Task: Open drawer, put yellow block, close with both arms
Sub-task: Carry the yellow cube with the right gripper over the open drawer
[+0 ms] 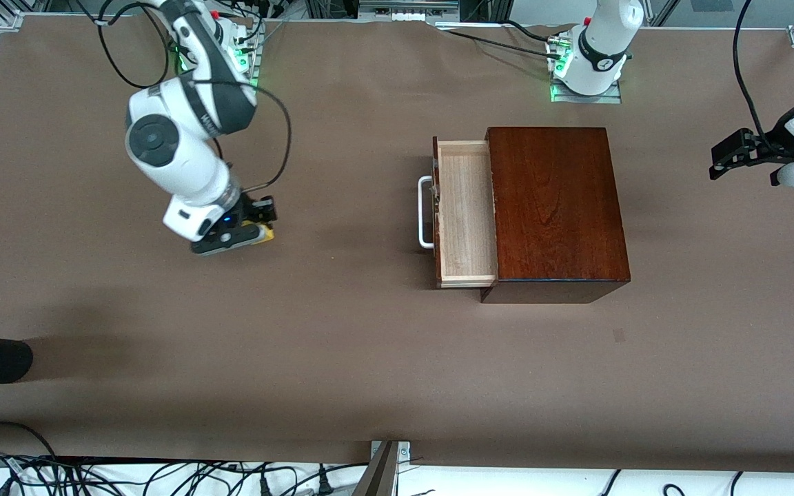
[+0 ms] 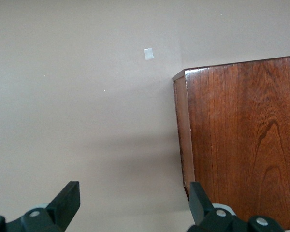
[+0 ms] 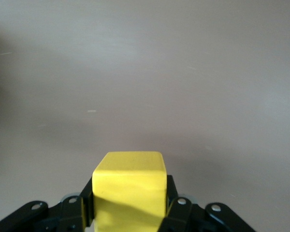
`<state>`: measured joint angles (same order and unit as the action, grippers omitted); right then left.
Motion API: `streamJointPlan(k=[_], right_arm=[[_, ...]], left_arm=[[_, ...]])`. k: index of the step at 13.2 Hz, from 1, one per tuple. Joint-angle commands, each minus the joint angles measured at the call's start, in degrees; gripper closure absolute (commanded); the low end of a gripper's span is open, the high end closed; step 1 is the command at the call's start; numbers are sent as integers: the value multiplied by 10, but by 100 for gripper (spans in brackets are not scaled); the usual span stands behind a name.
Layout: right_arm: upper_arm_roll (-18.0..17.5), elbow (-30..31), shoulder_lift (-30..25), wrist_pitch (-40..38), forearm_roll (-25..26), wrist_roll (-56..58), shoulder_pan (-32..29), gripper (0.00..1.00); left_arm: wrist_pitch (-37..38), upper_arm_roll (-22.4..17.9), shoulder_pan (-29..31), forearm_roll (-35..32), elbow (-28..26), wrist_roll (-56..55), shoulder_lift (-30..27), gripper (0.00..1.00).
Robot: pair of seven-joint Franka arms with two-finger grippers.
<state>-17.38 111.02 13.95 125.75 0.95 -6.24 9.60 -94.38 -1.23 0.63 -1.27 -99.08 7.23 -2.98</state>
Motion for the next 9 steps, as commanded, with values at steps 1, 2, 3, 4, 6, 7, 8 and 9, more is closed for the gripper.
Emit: streamJointPlan(k=[1,2,3,4,6,7,8,9], right_arm=[[-3,-45,20,-30,1,18,72,95],[-4,-57,20,-30,3,24,102,95],[-4,-90,35,-31,5,48,136,95],[-4,-132,56,-44,10,64,166,95],[-4,-215,105,-87,55,75,228,95],[-4,-249,125,-108,82,77,257,95],[-4,-281,144,-116,92,83,280,95],[-4,-305,159,-117,101,94,308,95]], left_arm=[[8,-3,-5,3,1,1,-3,0],[9,-4,-5,3,1,1,-3,0],[9,-5,-5,3,1,1,-3,0],[8,-4,-5,3,2,1,-3,0],[8,-3,-5,3,3,-15,-3,0],[8,-2,-5,3,3,-15,-3,0],[8,-2,-5,3,3,-15,-3,0],[8,-2,-5,3,3,-15,-3,0]])
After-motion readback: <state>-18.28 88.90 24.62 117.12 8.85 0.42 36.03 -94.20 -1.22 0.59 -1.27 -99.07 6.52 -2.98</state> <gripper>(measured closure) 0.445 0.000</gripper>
